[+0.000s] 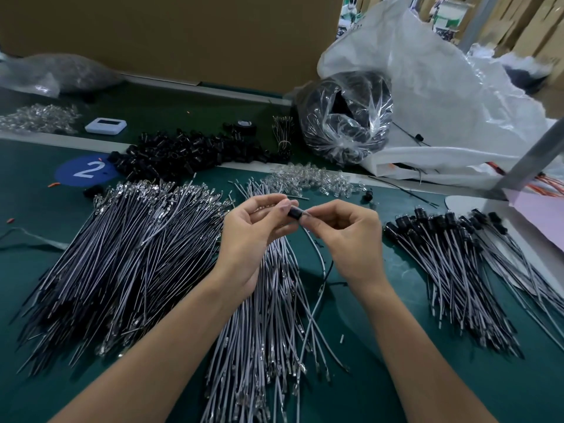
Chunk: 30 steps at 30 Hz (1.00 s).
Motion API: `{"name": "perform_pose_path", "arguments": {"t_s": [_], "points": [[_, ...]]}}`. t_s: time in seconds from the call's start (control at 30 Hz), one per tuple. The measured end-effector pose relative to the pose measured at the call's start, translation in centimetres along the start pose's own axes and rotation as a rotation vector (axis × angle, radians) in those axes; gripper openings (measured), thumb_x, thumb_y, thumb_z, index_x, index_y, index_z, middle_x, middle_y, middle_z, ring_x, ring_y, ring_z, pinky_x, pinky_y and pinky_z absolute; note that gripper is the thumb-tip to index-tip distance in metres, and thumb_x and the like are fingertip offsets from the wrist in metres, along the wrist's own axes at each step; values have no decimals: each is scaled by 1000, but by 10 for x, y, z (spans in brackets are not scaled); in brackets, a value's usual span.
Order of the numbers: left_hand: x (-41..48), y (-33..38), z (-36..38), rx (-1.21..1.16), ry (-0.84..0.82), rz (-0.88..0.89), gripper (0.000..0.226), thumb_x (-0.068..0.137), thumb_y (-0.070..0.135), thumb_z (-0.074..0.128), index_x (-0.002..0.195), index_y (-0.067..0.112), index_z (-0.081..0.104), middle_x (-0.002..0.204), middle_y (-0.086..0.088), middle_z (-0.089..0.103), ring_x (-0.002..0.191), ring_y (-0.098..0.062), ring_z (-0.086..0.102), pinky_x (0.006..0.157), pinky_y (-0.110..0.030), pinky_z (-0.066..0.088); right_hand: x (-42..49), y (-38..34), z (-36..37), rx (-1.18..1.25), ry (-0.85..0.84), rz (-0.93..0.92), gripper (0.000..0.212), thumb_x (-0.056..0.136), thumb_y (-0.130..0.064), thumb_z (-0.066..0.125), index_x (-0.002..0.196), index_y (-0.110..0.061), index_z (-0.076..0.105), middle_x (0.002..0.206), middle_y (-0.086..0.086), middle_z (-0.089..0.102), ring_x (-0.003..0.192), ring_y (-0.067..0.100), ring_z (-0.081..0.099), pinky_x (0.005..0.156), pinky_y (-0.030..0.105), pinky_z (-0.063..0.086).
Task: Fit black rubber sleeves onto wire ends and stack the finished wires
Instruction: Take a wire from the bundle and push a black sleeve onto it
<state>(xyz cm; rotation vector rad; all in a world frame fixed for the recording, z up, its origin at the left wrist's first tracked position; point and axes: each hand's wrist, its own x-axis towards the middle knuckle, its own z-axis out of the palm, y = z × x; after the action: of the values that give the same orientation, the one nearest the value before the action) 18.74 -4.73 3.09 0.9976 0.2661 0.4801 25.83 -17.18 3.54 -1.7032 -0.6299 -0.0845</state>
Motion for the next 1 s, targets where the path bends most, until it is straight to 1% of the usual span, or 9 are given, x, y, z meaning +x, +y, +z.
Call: {"name": "perform_pose_path", "arguments": {"t_s": [0.07, 0.1, 0.2, 0.27, 0.33, 0.47, 0.63, 0.8, 1.0], "points": [[0, 0, 1, -86, 0, -25, 22, 72, 11, 68, 91, 2, 69, 86, -9, 75, 80, -16, 73, 70, -21, 58, -1, -1, 2, 15, -3, -7, 19, 74, -7, 83, 75, -25, 76, 65, -2, 72, 58, 12, 64, 59, 26, 51], [0, 0, 0, -126, 6, -39, 20, 70, 10, 68, 88, 2, 70, 84, -8, 75, 78, -15, 73, 70, -20, 58, -1, -1, 3, 25, 3, -7, 19, 74, -7, 83, 76, -25, 76, 65, -2, 72, 57, 13, 64, 58, 27, 51], [3, 3, -4, -211, 60, -93, 14, 66, 7, 71, 79, 5, 76, 80, -7, 75, 73, -14, 72, 68, -21, 59, -1, 0, 1, 30, 57, -19, 14, 77, -11, 81, 84, -23, 78, 76, -2, 75, 71, 16, 70, 69, 32, 56], [4, 6, -7, -237, 81, -107, 10, 66, 7, 72, 74, 9, 78, 79, -7, 75, 70, -15, 72, 63, -22, 59, 1, 0, -2, -17, 97, -58, 16, 79, -11, 79, 91, -22, 77, 83, -4, 75, 78, 9, 70, 74, 24, 53], [6, 7, -9, -258, 85, -99, 12, 66, 5, 72, 75, 8, 78, 82, -8, 75, 73, -16, 73, 66, -22, 59, 3, 1, -6, -65, 107, -80, 21, 80, -10, 78, 95, -25, 76, 84, -7, 73, 76, 5, 67, 72, 19, 50], [8, 9, -10, -321, 70, -67, 15, 68, 1, 69, 81, 4, 76, 88, -10, 75, 83, -17, 73, 74, -23, 59, 3, -1, -9, -48, 28, -75, 19, 79, -7, 79, 87, -24, 77, 78, -7, 74, 69, 10, 68, 66, 21, 53], [9, 11, -11, -351, 63, -65, 15, 68, -1, 69, 81, 3, 74, 88, -12, 76, 83, -19, 74, 70, -23, 59, 2, -3, -6, -53, 11, -138, 16, 79, -6, 79, 83, -21, 76, 78, -4, 74, 71, 12, 68, 66, 21, 52], [9, 13, -13, -396, 70, -127, 12, 68, -1, 69, 73, 6, 78, 87, -13, 76, 79, -19, 75, 66, -22, 59, 2, -3, -6, 15, 50, -168, 17, 79, -5, 79, 83, -21, 75, 78, -3, 73, 69, 12, 66, 63, 20, 49], [10, 11, -13, -416, 57, -145, 24, 68, 1, 70, 92, 3, 70, 91, -13, 76, 82, -18, 75, 67, -21, 58, 2, -3, -5, -36, 22, -181, 15, 77, -5, 80, 81, -19, 76, 74, -2, 72, 66, 18, 63, 59, 23, 46]]}}
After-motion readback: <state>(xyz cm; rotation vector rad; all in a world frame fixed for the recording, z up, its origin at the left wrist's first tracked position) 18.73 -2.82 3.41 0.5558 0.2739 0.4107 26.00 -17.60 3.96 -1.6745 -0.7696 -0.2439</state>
